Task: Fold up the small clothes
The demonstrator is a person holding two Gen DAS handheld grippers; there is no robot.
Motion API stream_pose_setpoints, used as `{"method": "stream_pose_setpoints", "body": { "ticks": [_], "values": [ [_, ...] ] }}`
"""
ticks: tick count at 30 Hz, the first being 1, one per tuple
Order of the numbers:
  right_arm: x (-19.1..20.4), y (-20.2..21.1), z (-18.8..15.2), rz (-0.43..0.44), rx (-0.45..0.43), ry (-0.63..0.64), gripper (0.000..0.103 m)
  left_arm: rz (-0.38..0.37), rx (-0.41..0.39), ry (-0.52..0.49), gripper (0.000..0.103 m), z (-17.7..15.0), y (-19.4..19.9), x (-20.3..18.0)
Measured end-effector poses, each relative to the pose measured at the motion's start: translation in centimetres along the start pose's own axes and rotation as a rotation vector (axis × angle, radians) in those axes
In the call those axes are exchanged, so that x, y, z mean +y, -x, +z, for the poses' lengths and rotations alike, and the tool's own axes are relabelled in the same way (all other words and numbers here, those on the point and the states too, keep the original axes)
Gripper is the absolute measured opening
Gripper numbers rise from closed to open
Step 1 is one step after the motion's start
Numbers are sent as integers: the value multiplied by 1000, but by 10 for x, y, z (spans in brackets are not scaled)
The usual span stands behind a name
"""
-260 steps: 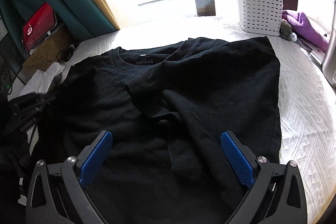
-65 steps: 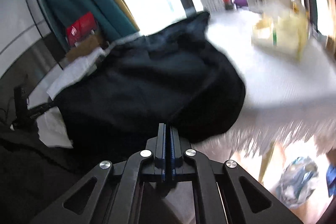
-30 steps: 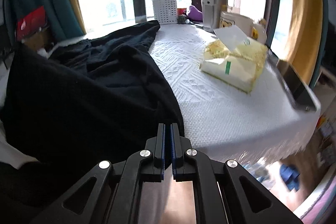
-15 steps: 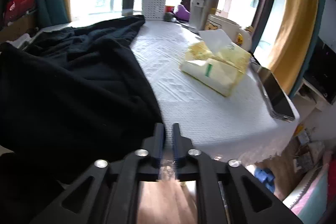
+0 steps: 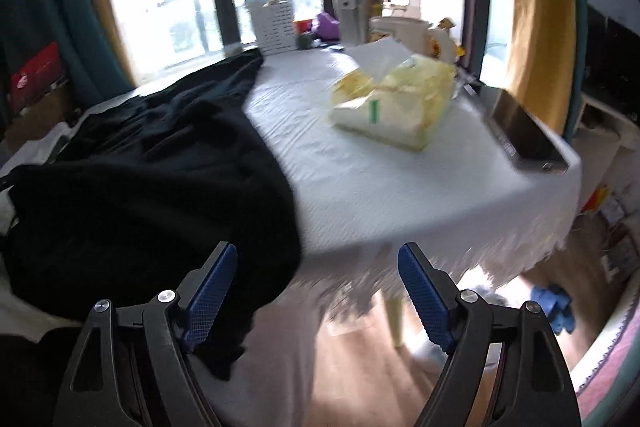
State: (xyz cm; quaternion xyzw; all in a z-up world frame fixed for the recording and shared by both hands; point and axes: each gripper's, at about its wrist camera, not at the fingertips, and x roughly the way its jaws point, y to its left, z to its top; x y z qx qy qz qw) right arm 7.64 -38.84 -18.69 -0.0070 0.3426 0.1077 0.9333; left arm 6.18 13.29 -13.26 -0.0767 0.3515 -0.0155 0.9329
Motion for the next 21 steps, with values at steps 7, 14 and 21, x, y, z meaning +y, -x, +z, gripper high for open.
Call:
{"method": "stream_pose_setpoints", "body": {
  "ticks": [7, 14, 21],
  "values": [
    [8, -20, -34, 174, 66, -76, 84, -43, 95, -18, 55, -39, 12, -5],
    [30, -61, -69, 306, 159, -72, 76, -83, 137, -28, 66, -51, 4, -11],
    [38, -84, -77, 343, 159, -76, 75, -46, 144, -52, 67, -49, -5, -14]
  ]
}}
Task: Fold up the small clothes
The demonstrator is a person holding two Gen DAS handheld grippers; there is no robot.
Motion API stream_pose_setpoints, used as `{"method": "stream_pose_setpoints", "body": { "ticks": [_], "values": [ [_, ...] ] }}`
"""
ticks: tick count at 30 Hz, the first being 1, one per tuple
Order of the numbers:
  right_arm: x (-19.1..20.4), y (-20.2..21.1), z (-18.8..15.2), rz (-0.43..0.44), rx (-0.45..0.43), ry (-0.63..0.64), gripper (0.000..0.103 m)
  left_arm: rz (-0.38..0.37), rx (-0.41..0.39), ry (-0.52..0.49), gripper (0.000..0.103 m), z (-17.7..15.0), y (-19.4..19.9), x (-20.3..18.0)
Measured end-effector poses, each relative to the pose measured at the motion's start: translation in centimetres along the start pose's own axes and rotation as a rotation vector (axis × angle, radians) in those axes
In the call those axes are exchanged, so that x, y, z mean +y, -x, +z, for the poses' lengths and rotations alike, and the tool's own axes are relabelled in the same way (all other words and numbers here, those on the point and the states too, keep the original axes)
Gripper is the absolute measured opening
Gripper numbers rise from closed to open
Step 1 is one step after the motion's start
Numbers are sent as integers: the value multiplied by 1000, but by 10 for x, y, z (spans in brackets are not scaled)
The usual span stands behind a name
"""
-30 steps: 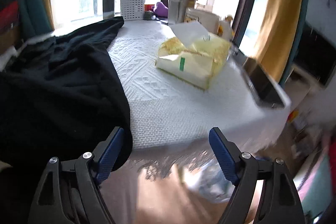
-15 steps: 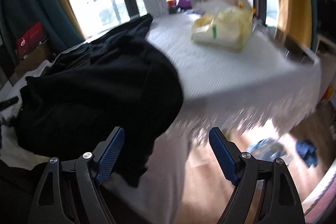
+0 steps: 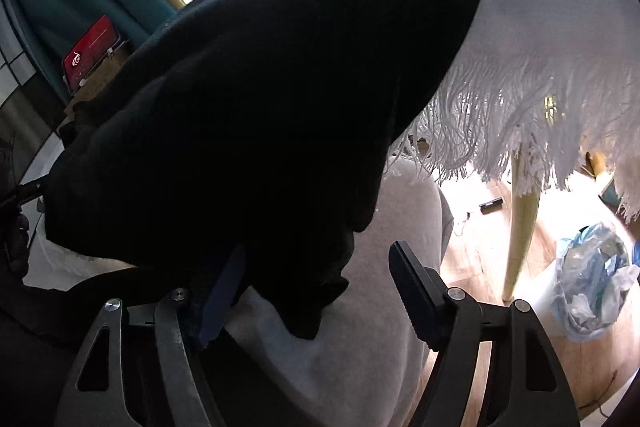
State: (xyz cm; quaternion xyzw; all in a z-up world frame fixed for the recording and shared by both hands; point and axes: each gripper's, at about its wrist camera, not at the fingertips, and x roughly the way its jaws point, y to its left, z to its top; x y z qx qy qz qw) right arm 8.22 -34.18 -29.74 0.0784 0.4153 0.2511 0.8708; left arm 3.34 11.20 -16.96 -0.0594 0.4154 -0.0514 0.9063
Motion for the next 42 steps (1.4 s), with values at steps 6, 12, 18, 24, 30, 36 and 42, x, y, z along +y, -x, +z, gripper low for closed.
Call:
{"method": "stream_pose_setpoints", "body": {
  "ticks": [6, 12, 18, 24, 30, 36, 42],
  "values": [
    [1, -13, 8, 86, -7, 3, 55, 43, 7, 4, 67, 2, -2, 9],
    [15, -2, 5, 124, -8, 51, 6, 107, 0, 4, 67, 5, -8, 16],
    [31, 39, 3, 108, -55, 112, 4, 123, -46, -52, 58, 2, -14, 13],
    [52, 80, 23, 101, -140, 177, 4, 113, -96, -131, 8, 8, 6, -11],
    [70, 117, 45, 144, -249, 213, 4, 38, -218, -87, 7, 22, 54, -24],
    [75, 150, 59, 154, -363, 240, 4, -30, -334, -56, 6, 41, 93, -33],
    [80, 163, 81, 132, -389, 267, 4, -15, -435, -75, 6, 53, 116, -38]
  ]
}}
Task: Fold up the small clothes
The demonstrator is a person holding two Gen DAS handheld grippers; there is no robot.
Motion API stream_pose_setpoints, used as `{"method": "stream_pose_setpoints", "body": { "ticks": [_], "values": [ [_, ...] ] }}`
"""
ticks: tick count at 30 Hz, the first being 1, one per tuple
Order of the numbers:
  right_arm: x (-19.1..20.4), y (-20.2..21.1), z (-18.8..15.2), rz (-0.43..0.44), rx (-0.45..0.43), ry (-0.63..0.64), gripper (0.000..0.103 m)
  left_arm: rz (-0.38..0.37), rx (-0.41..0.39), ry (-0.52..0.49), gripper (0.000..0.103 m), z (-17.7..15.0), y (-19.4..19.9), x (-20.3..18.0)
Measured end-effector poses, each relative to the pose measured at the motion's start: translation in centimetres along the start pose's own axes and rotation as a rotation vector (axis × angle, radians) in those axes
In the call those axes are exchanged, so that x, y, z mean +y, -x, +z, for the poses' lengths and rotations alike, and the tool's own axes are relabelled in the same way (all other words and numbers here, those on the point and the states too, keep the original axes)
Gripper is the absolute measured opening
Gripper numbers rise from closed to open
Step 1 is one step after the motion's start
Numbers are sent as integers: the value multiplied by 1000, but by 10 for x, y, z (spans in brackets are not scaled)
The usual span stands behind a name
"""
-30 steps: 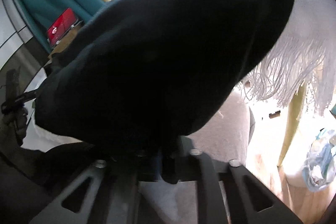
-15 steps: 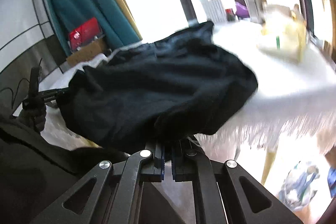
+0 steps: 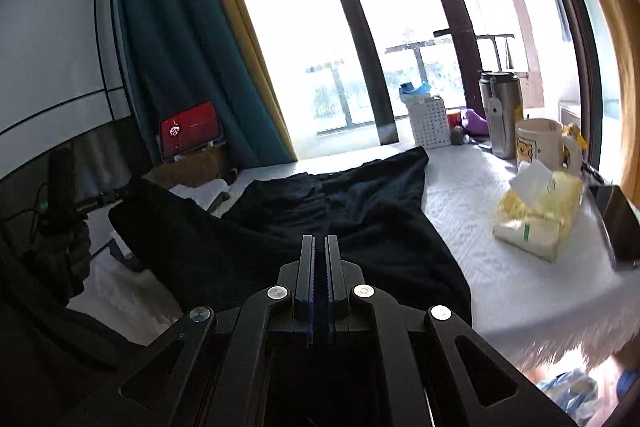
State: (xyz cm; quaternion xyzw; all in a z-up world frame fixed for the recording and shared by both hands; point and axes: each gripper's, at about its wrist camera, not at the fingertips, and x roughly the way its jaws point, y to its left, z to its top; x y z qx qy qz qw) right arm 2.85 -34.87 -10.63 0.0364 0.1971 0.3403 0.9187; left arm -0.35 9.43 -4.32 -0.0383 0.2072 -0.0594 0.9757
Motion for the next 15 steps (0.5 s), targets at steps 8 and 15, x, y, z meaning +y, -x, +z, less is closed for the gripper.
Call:
{"method": "stream_pose_setpoints", "body": {
  "ticks": [8, 15],
  "values": [
    [-15, -22, -26, -179, 106, -30, 5, 10, 58, 33, 6, -12, -18, 11],
    [-33, -42, -40, -314, 150, -70, 6, 24, 83, 14, 6, -15, -26, 9]
  ]
}}
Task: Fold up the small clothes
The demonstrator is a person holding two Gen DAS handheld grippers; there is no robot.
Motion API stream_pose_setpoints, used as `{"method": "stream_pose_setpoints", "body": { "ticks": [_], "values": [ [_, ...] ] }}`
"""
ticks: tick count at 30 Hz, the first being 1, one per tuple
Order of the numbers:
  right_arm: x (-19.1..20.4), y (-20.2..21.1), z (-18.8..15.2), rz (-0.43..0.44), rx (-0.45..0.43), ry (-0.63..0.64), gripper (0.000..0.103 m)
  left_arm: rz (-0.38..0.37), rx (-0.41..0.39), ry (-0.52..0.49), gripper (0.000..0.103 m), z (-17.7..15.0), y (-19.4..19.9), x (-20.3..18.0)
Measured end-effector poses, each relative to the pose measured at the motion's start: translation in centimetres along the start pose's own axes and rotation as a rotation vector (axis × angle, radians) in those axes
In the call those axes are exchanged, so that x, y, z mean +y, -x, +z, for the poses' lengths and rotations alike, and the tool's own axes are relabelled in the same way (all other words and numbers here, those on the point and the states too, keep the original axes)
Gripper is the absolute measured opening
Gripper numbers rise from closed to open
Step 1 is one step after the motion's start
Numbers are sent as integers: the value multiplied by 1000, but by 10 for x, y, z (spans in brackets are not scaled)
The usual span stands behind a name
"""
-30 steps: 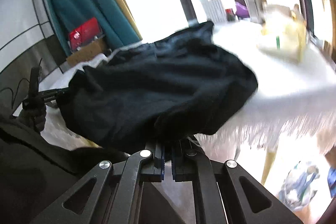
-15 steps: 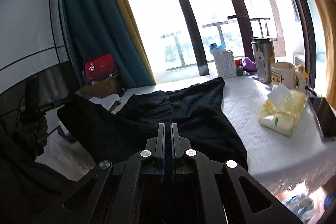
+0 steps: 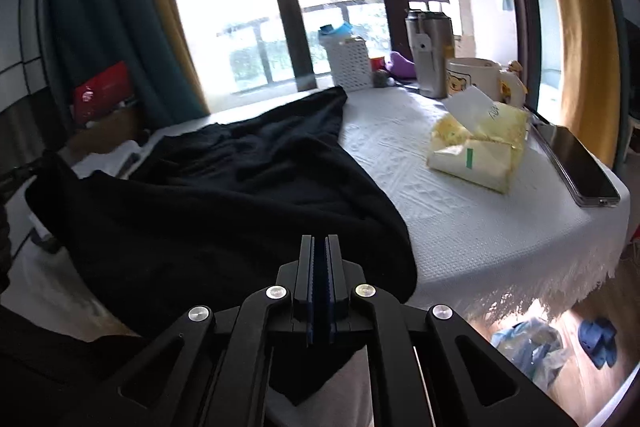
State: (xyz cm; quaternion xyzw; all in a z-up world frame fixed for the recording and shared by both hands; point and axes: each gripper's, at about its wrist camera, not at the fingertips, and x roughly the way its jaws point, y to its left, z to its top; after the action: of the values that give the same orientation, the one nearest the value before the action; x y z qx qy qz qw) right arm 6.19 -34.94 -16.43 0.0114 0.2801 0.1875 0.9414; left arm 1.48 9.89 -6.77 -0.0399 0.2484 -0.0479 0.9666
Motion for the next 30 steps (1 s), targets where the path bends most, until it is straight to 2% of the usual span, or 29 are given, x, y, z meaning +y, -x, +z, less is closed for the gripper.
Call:
{"method": "stream_pose_setpoints", "body": {
  "ticks": [6, 10, 13, 23, 30],
  "values": [
    [1, -17, -5, -113, 40, 30, 6, 12, 31, -16, 6, -4, -7, -3],
    [-3, -30, -13, -130, 92, 33, 7, 15, 37, -25, 6, -6, -8, -5],
    [-3, -32, -16, -140, 69, 42, 7, 17, 44, -26, 6, -7, -9, -5],
    [-9, -33, -13, -184, 75, 24, 7, 17, 62, -14, 6, -16, -15, -2],
    [-6, -30, -14, -237, 83, 59, 7, 35, 85, -3, 6, -23, -22, 3]
  ]
}}
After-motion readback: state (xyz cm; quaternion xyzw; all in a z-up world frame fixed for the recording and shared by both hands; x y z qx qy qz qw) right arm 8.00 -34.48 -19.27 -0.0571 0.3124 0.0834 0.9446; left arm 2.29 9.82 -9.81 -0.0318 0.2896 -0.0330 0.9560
